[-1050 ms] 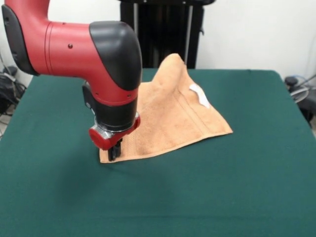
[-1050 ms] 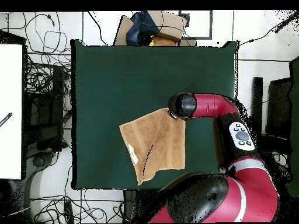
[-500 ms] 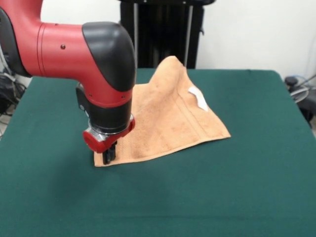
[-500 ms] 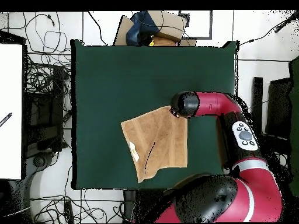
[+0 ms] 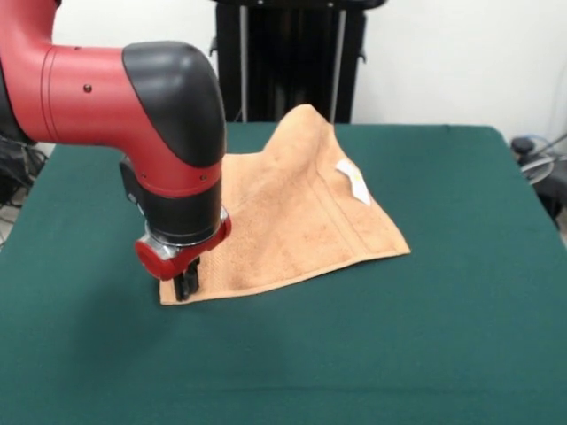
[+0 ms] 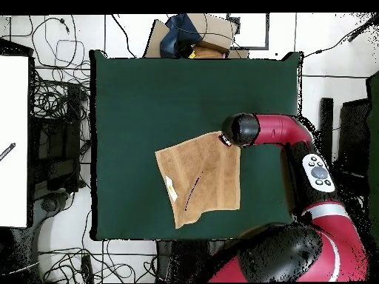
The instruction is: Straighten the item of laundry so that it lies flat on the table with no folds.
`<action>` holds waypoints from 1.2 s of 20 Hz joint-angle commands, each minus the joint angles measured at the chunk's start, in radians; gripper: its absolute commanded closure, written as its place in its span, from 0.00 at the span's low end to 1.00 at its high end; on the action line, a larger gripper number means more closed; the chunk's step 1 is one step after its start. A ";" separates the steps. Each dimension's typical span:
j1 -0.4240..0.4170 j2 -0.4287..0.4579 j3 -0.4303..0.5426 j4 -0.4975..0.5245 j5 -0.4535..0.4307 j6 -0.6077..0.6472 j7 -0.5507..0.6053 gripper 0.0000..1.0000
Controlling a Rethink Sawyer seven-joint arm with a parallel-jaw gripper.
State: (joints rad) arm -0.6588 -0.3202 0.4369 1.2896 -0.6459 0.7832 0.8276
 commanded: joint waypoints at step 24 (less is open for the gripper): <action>-0.155 0.278 0.095 -0.182 -0.430 -0.248 -0.336 1.00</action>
State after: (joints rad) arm -0.7623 -0.2881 0.5890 1.2295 -0.7875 0.7988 0.7942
